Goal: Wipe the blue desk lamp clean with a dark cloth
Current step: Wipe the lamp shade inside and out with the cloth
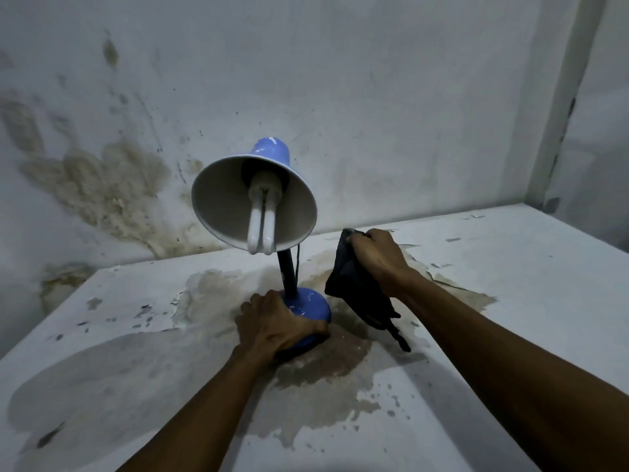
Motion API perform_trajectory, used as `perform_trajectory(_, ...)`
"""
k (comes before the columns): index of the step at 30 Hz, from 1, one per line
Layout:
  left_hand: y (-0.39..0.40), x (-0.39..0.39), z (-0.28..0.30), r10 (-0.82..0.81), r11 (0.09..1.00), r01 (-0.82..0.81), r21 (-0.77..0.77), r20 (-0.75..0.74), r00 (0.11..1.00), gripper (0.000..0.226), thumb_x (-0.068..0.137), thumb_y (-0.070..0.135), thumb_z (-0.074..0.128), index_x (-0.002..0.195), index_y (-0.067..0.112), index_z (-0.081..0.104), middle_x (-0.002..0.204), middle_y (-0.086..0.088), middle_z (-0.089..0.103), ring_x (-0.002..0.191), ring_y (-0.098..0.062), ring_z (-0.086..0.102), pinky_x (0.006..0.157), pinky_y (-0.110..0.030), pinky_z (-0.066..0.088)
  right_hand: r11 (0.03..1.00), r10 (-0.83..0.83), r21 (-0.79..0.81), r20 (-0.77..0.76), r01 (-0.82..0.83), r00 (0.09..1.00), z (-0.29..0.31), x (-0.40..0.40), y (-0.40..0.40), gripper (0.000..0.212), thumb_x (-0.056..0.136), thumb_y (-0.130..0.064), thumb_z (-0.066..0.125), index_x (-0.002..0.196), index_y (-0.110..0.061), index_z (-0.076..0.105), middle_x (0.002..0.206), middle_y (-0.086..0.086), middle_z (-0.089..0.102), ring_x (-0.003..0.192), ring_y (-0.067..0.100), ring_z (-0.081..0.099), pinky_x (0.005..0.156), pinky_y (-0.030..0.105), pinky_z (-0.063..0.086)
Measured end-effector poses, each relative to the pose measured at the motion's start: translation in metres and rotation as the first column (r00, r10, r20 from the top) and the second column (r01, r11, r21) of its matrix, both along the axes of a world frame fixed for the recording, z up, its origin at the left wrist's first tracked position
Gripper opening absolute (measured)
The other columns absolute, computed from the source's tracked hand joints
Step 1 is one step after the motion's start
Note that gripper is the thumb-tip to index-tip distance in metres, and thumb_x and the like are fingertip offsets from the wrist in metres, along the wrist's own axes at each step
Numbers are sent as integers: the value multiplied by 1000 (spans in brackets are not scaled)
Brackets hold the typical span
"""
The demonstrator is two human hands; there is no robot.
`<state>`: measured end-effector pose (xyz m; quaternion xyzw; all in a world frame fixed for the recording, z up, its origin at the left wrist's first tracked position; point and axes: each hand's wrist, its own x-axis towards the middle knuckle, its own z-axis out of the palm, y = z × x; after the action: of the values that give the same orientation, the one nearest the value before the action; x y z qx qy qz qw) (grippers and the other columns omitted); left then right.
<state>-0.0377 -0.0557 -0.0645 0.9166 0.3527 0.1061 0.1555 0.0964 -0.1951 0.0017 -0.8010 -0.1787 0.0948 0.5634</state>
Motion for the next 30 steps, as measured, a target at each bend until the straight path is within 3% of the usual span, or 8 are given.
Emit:
perform_trajectory(5, 1, -12, 0, -72, 997, 72, 2, -15, 997, 112, 35, 93, 62, 122, 24, 62, 110, 0, 67, 98, -21, 61, 88, -37, 53, 993, 114, 11, -52, -114, 992, -1, -12, -4, 18, 60, -18, 64, 73, -5, 65, 70, 9, 66, 71, 27, 65, 64, 41, 53)
perform_trajectory(7, 1, -16, 0, -97, 994, 98, 42, -22, 995, 112, 33, 94, 61, 123, 26, 62, 110, 0, 68, 97, -21, 62, 88, -38, 54, 990, 138, 5, -47, -138, 989, -1, -15, -6, 8, 68, -3, 64, 62, -7, 60, 63, 10, 58, 65, 25, 59, 59, 35, 46)
perform_trajectory(9, 2, -18, -1, -125, 990, 125, 68, -10, 992, 104, 35, 89, 66, 118, 26, 63, 106, 1, 69, 93, -20, 63, 86, -36, 55, 989, 148, -7, -43, -149, 988, -4, -14, -7, 25, 73, 8, 68, 59, -10, 58, 61, 7, 57, 66, 23, 59, 61, 31, 47)
perform_trajectory(12, 5, -22, -2, -165, 985, 163, 64, 24, 986, 91, 40, 80, 74, 112, 25, 65, 106, 2, 69, 92, -18, 64, 85, -32, 54, 991, 132, -2, -32, -133, 991, -7, -11, -8, 20, 68, 2, 83, 70, -5, 64, 70, 7, 63, 71, 23, 63, 70, 38, 56)
perform_trajectory(15, 17, -27, -3, -244, 969, 242, 42, 28, 969, 107, 38, 84, 74, 126, 25, 59, 111, 5, 63, 92, -14, 58, 79, -23, 47, 994, 82, 80, -86, -75, 993, -8, -10, -6, 35, 60, -3, 90, 86, 9, 69, 79, 13, 69, 73, 25, 67, 78, 46, 59)
perform_trajectory(24, 23, -35, -7, -265, 963, 267, 36, -33, 964, 124, 33, 95, 66, 140, 35, 45, 132, 8, 53, 115, -17, 53, 95, -33, 49, 935, 121, 344, -97, -81, 988, 19, -22, 6, 15, 77, -1, 80, 88, -6, 72, 92, 18, 74, 81, 29, 73, 77, 40, 62)
perform_trajectory(28, 34, -43, 9, -260, 954, 235, -185, -125, 957, 135, 35, 85, 78, 149, 33, 30, 144, 11, 40, 130, -17, 42, 108, -33, 40, 922, 120, 377, -59, -89, 991, 33, -31, 8, 10, 81, -3, 77, 87, -6, 70, 92, 19, 74, 85, 32, 74, 82, 46, 61)
perform_trajectory(30, 45, -55, 31, -187, 930, 139, -341, -112, 976, 118, 41, 63, 92, 142, 32, 40, 130, 17, 49, 116, -10, 52, 96, -23, 45, 911, 119, 400, -30, -97, 992, 41, -35, 8, 13, 83, -3, 74, 95, -3, 70, 93, 19, 74, 87, 32, 73, 83, 47, 60)
